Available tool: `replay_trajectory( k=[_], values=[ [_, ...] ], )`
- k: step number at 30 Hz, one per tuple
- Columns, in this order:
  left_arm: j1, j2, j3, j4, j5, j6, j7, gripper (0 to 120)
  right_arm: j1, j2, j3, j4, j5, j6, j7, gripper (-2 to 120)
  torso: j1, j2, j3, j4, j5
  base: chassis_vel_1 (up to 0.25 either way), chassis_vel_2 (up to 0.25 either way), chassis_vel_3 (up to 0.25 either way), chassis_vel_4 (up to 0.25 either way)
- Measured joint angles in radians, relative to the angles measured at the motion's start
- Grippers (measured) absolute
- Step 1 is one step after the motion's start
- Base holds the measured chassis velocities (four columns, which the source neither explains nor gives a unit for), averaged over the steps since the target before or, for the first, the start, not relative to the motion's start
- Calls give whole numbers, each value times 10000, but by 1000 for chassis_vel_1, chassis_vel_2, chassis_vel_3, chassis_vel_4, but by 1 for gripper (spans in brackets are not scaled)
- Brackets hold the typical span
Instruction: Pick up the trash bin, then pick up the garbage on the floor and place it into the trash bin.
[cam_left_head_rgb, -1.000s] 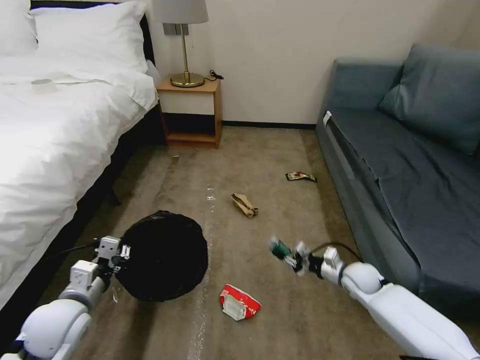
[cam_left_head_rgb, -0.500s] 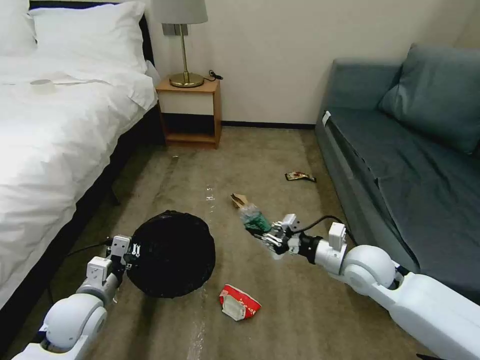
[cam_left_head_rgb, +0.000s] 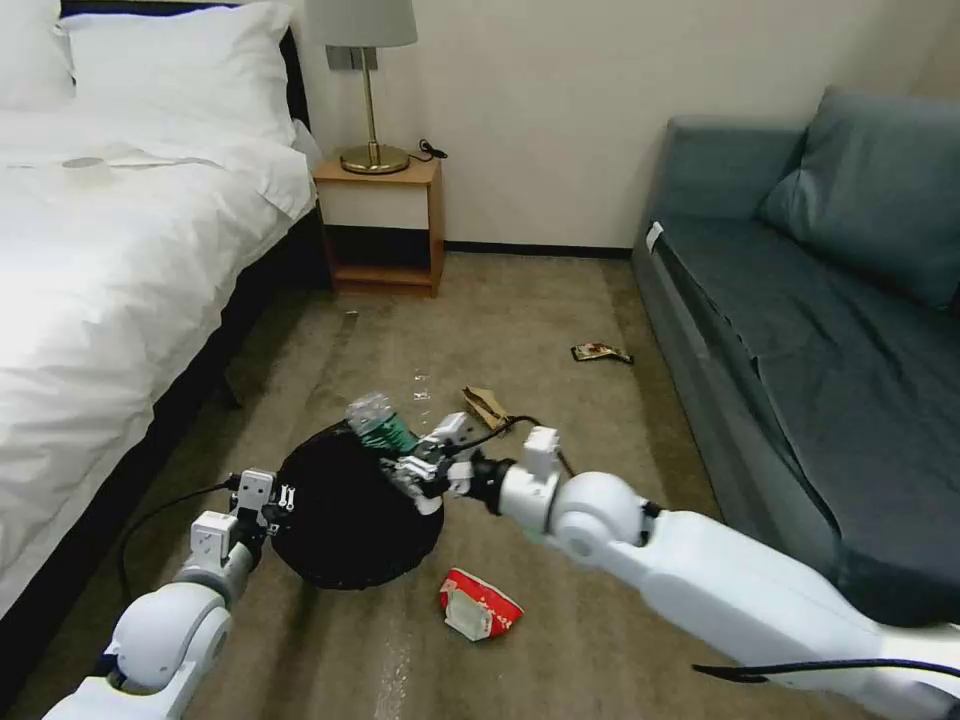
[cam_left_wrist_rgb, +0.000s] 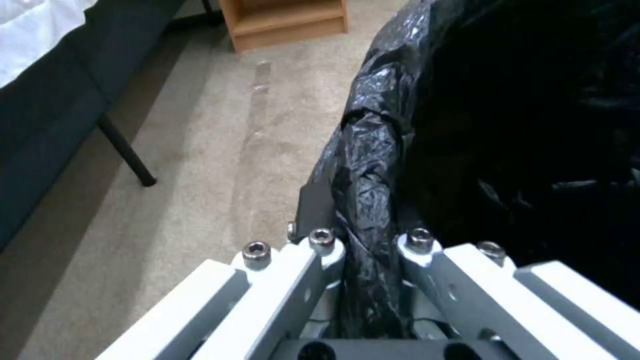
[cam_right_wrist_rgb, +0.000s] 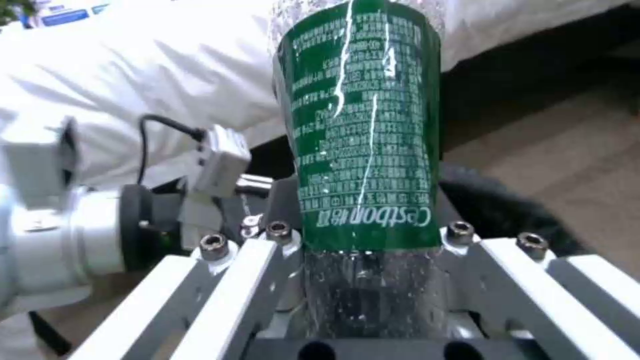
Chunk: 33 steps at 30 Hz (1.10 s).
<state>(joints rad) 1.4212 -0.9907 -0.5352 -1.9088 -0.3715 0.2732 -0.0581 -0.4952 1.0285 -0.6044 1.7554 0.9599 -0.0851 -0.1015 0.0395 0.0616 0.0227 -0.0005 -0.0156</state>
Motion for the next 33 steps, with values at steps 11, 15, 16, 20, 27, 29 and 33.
replay_trajectory(
  k=[11, 15, 16, 20, 27, 29, 33],
  values=[
    [103, -77, -134, -39, -74, -56, -6, 3, 208, 1738, -612, -1013, -261, 360, 1541, 33, 0, 0, -1, 4, 2, 0, 0, 0, 0],
    [102, -44, -157, -25, -104, -61, -12, 3, 107, 1656, -661, -995, -335, 369, 1582, 52, 0, 0, -2, 0, 2, 0, 0, 0, 0],
    [116, -31, -188, -20, -114, -69, -11, 3, 74, 1571, -661, -970, -361, 373, 1582, 57, 0, 0, -1, -1, 2, 0, 0, 0, 0],
    [153, -23, -230, -20, -114, -74, -13, 3, 29, 1415, -644, -937, -389, 379, 1574, 65, 0, 0, -1, -1, 4, 0, 0, 0, 0],
    [220, -64, -267, -80, -118, -75, -14, 3, -86, 1188, -568, -813, -441, 381, 1549, 95, 0, 0, -1, 1, 4, 0, 0, 0, 0],
    [261, -64, -302, -80, -105, -82, -14, 3, -106, 1067, -550, -756, -449, 380, 1549, 98, 0, 0, -2, 4, 5, 0, 0, 0, 0],
    [411, -1, -489, -70, -80, -154, 5, 3, -168, 419, -398, -484, -444, 189, 1557, 100, 0, 0, -2, 3, 5, 0, 0, 0, 0]
  ],
)
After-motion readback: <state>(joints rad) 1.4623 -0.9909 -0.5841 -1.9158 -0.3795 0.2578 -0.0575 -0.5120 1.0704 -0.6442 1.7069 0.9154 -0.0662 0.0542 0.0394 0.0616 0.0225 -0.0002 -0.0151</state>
